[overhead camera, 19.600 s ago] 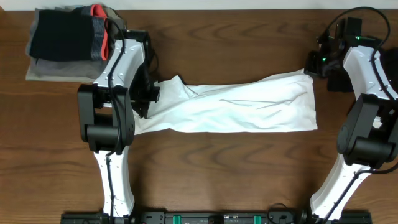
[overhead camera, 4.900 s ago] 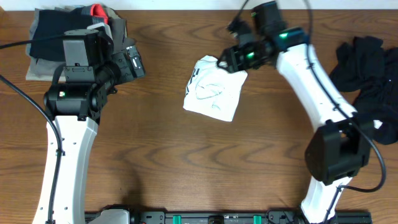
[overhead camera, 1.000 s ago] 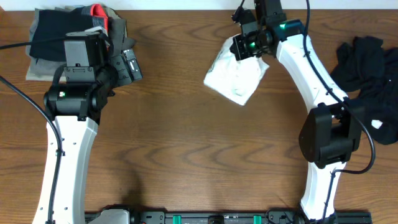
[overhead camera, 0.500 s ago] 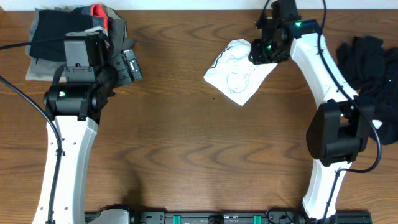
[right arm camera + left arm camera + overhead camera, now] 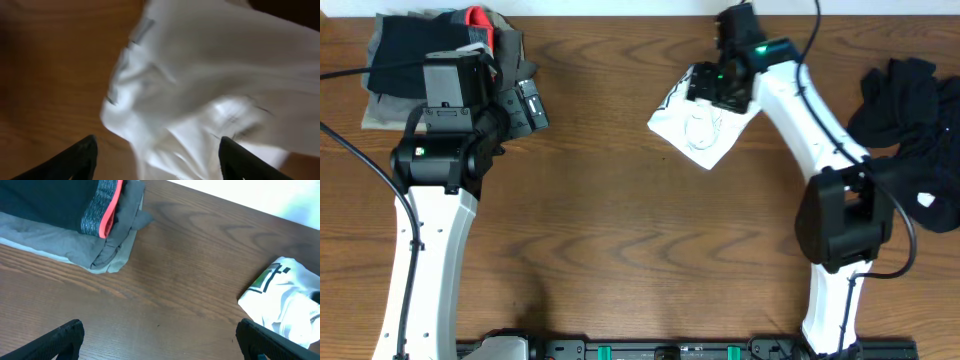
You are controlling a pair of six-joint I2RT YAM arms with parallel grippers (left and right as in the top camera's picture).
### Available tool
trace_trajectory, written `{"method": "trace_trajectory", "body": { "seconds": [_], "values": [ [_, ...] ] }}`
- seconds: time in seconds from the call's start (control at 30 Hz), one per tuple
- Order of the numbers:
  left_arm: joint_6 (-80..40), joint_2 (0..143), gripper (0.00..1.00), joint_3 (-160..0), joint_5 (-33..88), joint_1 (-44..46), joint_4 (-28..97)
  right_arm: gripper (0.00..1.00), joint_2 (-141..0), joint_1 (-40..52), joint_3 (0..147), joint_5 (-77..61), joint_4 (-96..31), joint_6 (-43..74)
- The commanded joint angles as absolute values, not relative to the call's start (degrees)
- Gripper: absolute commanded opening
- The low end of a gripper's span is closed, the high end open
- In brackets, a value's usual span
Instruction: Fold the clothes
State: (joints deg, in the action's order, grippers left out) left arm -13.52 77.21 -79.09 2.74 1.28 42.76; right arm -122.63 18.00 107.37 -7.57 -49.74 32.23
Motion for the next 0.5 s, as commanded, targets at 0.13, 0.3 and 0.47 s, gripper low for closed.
{"method": "trace_trajectory", "body": {
  "seconds": [0.13,0.3,0.47],
  "values": [
    [-13.15,77.17,0.98,-78.98,2.07,1.04,42.85,0.73,-125.82,20.05,105.38,-4.29,-44.51,40.29],
    [-13.17,77.17,0.98,-78.98,2.07,1.04,43.07,0.43,-126.39,19.64,105.38,-4.03,-43.62,40.21],
    [-13.17,77.17,0.98,-78.98,2.07,1.04,43.09,0.02,-126.23,19.05,105.43,-5.04,-45.69,40.21]
  ]
}}
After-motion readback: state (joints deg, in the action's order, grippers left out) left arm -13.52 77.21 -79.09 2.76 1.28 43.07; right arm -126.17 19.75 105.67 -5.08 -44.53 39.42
